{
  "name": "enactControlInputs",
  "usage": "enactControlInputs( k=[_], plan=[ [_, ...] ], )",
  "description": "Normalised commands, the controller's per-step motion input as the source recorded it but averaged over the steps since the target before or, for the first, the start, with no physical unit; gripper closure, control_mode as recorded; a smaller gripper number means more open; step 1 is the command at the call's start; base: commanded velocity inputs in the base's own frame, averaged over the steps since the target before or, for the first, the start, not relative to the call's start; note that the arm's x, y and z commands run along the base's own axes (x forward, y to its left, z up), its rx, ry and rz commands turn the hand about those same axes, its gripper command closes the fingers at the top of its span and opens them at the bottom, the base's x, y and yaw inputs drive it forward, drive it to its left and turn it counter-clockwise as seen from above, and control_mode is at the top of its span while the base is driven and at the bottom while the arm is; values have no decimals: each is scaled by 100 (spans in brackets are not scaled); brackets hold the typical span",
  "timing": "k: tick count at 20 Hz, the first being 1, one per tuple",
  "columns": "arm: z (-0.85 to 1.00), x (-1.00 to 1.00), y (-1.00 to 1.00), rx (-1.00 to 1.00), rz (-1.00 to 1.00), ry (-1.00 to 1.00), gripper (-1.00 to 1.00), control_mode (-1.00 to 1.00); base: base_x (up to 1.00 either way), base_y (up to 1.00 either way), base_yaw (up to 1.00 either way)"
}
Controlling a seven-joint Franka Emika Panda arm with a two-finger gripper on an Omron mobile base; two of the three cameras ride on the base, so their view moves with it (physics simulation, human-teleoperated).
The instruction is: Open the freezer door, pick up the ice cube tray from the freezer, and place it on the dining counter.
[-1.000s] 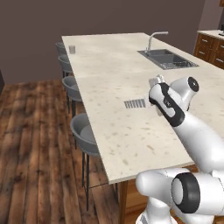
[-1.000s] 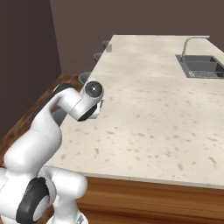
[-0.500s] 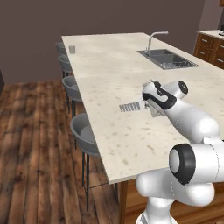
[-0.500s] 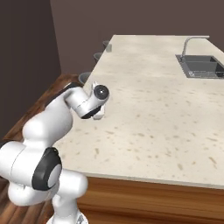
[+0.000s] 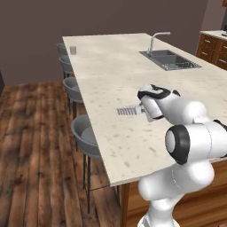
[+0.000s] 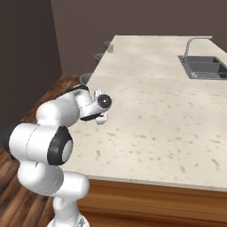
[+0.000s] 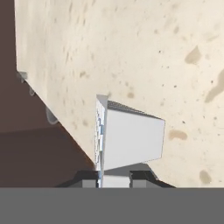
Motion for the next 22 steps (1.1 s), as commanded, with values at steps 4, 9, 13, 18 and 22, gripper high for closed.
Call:
enactControlInputs(
  k=[4, 9, 13, 18, 22],
  plan=[
    [-41, 36, 14, 0, 1, 0, 100, -100, 0, 0, 0],
    [-49, 29, 16, 0, 1, 0, 100, -100, 0, 0, 0],
    [-43, 15, 8, -1, 1, 0, 100, -100, 0, 0, 0],
    [-39, 5, 2, -1, 3, 2, 100, -100, 0, 0, 0],
    [-4, 0, 0, 0, 4, 12, 100, -100, 0, 0, 0]
  ],
)
